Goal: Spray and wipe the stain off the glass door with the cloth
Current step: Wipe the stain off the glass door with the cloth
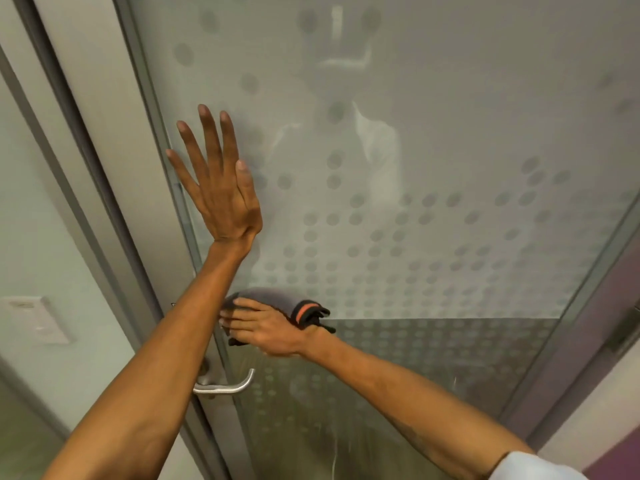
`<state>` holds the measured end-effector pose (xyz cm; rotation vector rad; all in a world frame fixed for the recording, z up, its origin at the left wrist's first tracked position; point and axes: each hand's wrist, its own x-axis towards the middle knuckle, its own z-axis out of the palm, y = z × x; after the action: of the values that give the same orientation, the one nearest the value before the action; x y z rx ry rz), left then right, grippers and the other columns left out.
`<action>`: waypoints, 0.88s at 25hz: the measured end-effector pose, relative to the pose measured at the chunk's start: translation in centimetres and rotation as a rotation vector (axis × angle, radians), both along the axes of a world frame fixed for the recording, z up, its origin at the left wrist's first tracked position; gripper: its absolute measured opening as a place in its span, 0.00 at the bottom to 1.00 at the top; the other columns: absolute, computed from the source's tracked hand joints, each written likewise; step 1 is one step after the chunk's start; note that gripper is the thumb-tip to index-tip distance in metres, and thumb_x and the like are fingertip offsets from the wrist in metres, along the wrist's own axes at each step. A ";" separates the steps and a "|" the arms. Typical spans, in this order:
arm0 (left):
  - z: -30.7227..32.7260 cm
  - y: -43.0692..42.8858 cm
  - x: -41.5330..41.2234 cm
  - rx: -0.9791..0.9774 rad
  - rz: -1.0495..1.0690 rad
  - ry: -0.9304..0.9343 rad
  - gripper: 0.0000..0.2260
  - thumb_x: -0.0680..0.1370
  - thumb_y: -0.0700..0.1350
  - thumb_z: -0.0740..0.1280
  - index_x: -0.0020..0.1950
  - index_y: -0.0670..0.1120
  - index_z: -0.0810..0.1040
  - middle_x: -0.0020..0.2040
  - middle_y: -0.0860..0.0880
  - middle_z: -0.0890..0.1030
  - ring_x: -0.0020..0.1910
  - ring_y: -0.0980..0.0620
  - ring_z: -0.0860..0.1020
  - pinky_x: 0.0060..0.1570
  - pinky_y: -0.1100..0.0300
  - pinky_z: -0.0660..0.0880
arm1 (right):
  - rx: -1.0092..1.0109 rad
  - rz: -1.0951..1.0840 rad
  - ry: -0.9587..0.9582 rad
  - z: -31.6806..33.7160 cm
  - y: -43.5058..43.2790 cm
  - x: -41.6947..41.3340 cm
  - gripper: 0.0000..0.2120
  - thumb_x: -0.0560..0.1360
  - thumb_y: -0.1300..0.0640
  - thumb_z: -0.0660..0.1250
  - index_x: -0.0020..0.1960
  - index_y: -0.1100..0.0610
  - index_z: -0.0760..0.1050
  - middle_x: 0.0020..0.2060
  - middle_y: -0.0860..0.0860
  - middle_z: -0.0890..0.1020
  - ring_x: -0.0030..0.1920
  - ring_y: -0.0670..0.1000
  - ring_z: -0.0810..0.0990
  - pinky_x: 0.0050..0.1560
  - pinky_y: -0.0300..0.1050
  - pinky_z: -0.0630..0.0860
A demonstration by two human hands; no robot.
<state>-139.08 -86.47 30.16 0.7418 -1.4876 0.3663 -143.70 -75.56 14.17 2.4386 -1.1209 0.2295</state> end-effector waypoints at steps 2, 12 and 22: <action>0.1 0.0 0.2 0.006 0.014 -0.001 0.27 0.85 0.52 0.45 0.85 0.48 0.54 0.84 0.44 0.57 0.83 0.46 0.47 0.80 0.36 0.45 | 0.079 -0.052 0.185 -0.2 0.8 -1.8 0.17 0.84 0.63 0.57 0.66 0.65 0.79 0.74 0.59 0.73 0.78 0.59 0.66 0.82 0.55 0.46; 0.0 1.3 0.7 0.028 0.026 -0.020 0.26 0.86 0.52 0.42 0.85 0.49 0.50 0.84 0.44 0.56 0.82 0.50 0.44 0.80 0.50 0.32 | -0.199 -0.187 0.163 0.2 15.1 -18.3 0.18 0.82 0.64 0.60 0.69 0.58 0.78 0.73 0.50 0.76 0.75 0.52 0.72 0.78 0.58 0.64; -1.3 -2.9 0.4 0.076 -0.216 0.009 0.24 0.88 0.53 0.43 0.85 0.55 0.49 0.85 0.46 0.52 0.84 0.37 0.54 0.77 0.30 0.56 | -0.669 -0.827 -0.475 -3.7 24.9 -26.7 0.37 0.73 0.68 0.60 0.81 0.50 0.59 0.81 0.46 0.58 0.83 0.51 0.51 0.82 0.62 0.47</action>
<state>-138.72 -89.39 28.89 0.6336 -1.5628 0.1429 -170.39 -50.71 10.42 1.2365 -1.7842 0.7790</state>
